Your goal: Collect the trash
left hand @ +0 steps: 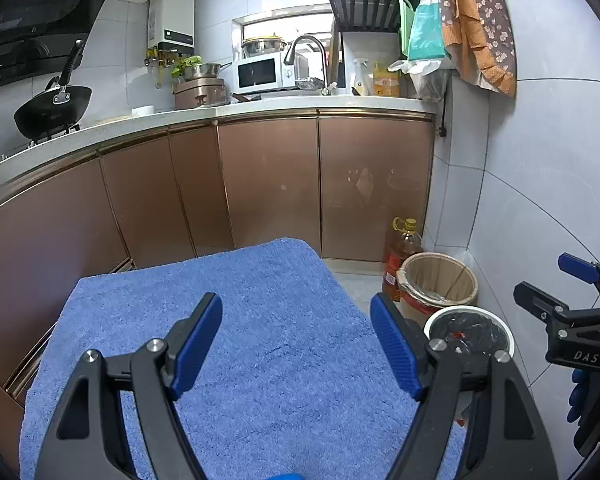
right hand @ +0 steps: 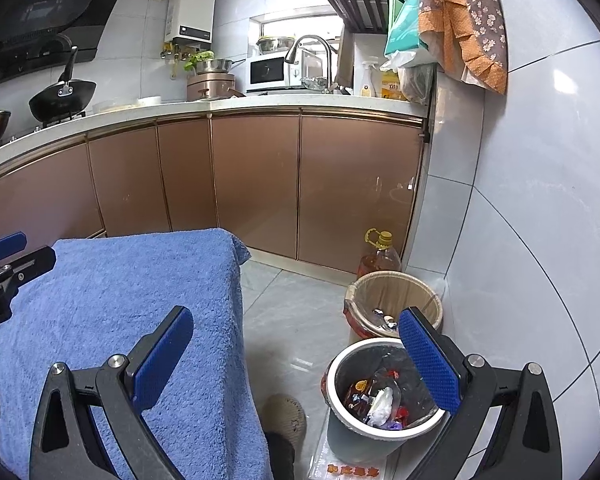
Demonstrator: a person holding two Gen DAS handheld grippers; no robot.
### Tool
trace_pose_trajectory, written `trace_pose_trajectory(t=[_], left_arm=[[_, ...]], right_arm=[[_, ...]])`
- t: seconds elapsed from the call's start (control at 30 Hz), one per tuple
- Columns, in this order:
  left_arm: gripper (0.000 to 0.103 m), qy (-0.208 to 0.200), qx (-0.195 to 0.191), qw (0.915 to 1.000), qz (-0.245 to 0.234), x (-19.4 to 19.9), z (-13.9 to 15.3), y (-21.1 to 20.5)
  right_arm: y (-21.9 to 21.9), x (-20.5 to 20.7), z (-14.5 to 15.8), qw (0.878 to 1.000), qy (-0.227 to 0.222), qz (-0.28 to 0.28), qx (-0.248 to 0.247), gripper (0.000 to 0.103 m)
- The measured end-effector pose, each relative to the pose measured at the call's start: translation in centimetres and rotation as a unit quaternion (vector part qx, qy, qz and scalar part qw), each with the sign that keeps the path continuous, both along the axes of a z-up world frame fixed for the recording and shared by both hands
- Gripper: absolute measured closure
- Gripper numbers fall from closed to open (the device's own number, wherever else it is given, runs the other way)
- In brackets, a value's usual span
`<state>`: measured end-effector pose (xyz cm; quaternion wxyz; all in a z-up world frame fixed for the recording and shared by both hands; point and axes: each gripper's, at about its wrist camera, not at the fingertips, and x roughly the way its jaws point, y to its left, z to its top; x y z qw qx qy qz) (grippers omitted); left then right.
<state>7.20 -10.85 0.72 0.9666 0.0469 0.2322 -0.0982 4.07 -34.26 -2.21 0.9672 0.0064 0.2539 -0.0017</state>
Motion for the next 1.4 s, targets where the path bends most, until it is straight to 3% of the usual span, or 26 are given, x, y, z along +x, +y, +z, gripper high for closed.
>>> trace_pose_trajectory(t=[1.4], left_arm=[[0.028,-0.028,-0.01,0.9989,0.037,-0.9,1.0,2.0]], right_arm=[[1.1,-0.4,1.1,1.0,-0.021,0.013,-0.012,0.0]])
